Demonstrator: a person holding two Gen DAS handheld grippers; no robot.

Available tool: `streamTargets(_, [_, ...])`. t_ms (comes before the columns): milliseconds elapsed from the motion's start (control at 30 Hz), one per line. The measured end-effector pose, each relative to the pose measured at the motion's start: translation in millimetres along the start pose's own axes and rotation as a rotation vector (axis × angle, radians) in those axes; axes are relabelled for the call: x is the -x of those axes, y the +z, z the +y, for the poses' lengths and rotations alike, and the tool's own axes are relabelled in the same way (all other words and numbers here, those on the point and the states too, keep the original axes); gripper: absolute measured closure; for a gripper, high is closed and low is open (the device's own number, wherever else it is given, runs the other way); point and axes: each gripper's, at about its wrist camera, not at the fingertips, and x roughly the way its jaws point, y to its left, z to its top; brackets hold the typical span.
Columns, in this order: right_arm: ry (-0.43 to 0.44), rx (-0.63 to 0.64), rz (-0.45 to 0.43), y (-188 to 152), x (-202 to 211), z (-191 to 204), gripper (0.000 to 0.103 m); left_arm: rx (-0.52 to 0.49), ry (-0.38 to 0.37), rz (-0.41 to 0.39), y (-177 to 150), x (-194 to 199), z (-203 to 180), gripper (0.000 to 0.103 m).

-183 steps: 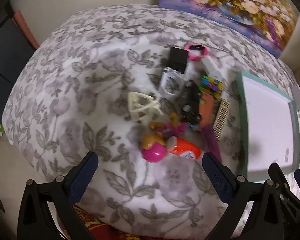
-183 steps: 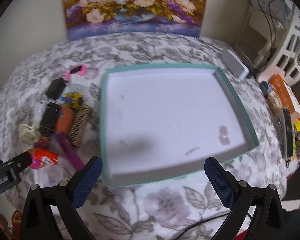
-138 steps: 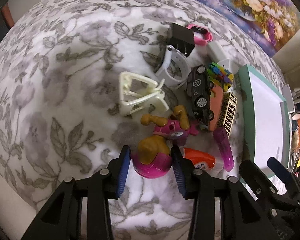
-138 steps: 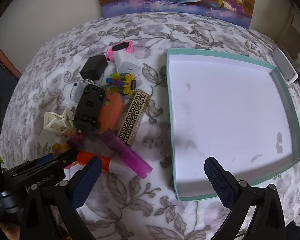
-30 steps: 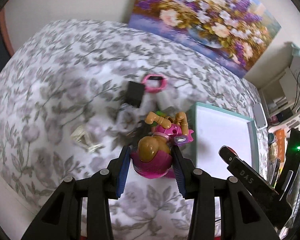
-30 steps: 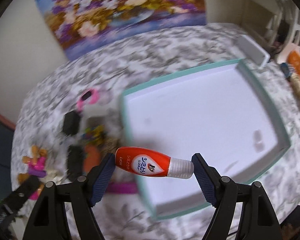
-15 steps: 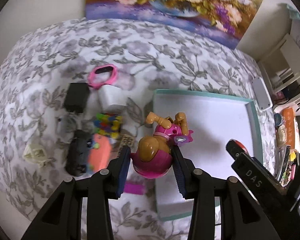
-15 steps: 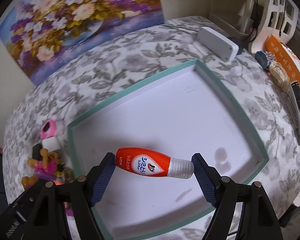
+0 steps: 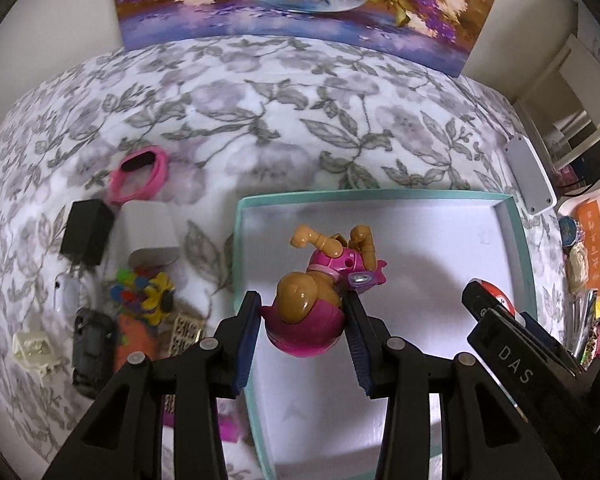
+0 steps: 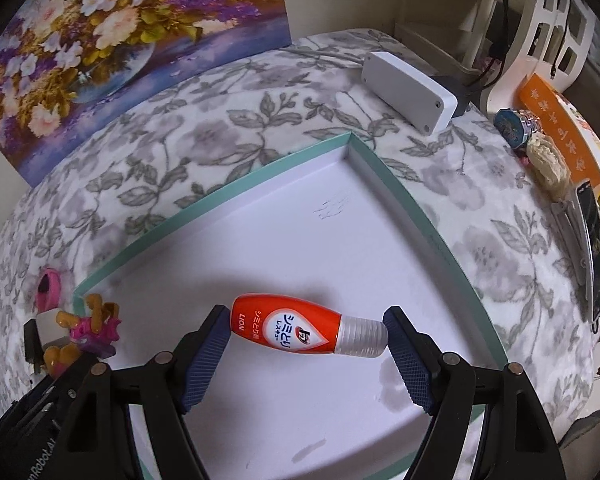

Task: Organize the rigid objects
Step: 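Carry the figure and glue bottle into the white tray and open both grippers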

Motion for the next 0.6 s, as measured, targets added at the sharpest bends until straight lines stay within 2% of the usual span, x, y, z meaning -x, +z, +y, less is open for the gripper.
streamTargets(300, [-0.015, -0.009, 0.023, 8, -15, -4, 0.023, -0.005, 0.006, 0.02, 7, -23, -8, 0.059])
streamTargets(467, [-0.018, -0.017, 0.034, 9, -16, -5, 0.022, -0.019, 0.009, 0.022, 8, -23, -12, 0.059])
streamTargets(600, [-0.012, -0.002, 0.045, 8, -15, -3, 0.022, -0.01, -0.007, 0.014, 8, -16, -10, 0.05])
